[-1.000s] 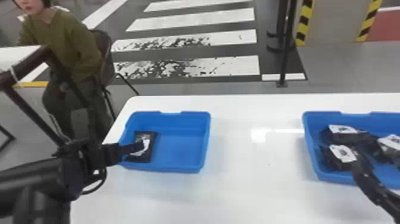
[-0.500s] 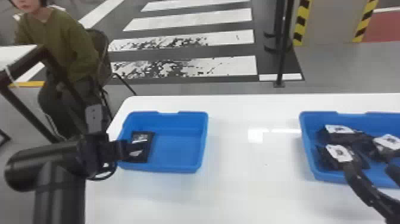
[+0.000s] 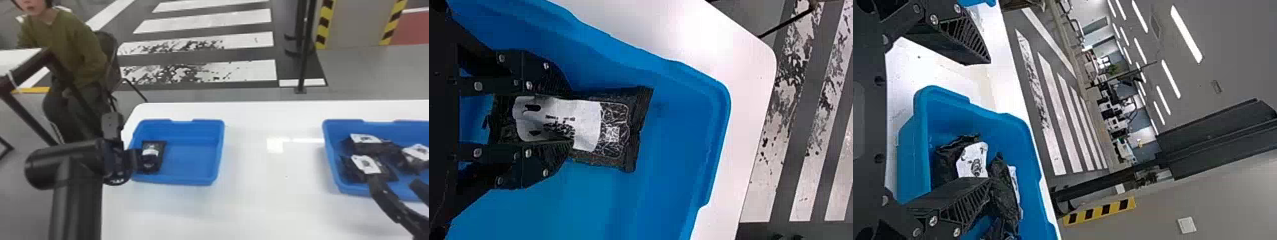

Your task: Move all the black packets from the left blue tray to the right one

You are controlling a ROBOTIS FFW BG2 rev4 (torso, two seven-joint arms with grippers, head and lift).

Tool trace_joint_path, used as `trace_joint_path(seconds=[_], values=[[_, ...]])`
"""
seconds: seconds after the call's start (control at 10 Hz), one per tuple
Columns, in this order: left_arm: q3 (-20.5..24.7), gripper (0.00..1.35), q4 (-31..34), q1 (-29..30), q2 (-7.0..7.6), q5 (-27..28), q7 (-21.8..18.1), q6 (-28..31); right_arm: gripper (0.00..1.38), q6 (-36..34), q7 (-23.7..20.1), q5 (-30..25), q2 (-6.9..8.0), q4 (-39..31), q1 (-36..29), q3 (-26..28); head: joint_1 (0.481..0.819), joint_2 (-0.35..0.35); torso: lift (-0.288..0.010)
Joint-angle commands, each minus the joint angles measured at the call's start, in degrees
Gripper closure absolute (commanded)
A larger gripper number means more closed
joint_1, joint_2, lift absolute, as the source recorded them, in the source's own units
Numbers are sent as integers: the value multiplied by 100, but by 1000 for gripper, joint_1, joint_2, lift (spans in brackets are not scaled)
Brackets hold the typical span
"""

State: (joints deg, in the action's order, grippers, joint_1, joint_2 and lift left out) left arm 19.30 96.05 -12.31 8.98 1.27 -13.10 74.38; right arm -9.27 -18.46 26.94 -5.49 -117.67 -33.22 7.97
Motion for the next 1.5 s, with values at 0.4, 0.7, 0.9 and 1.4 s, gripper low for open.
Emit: trace_joint_path(seconds=[0.4,0.7,0.9,1.4], values=[[-205,1207,1862,1104,-27,-1189,-387,-815,213,-43,-88,82,-13,-122,73,-66,695,183,-140],[-845,1205,2889,1765,-1,-2206,-615,-1265,233,-451,-483,82,-40,-235,481,-226,695,101,-140],[-1279,1205,3198,2018,-1,-2595,-694,-1363,233,-816,-712,196,-40,-347,748,-352,695,44,-140],[-2353,1205,3269,2004,96,-3212,-782,-1490,228,-1351,-923,779,-224,-235,1409,-980,695,-26,-140]])
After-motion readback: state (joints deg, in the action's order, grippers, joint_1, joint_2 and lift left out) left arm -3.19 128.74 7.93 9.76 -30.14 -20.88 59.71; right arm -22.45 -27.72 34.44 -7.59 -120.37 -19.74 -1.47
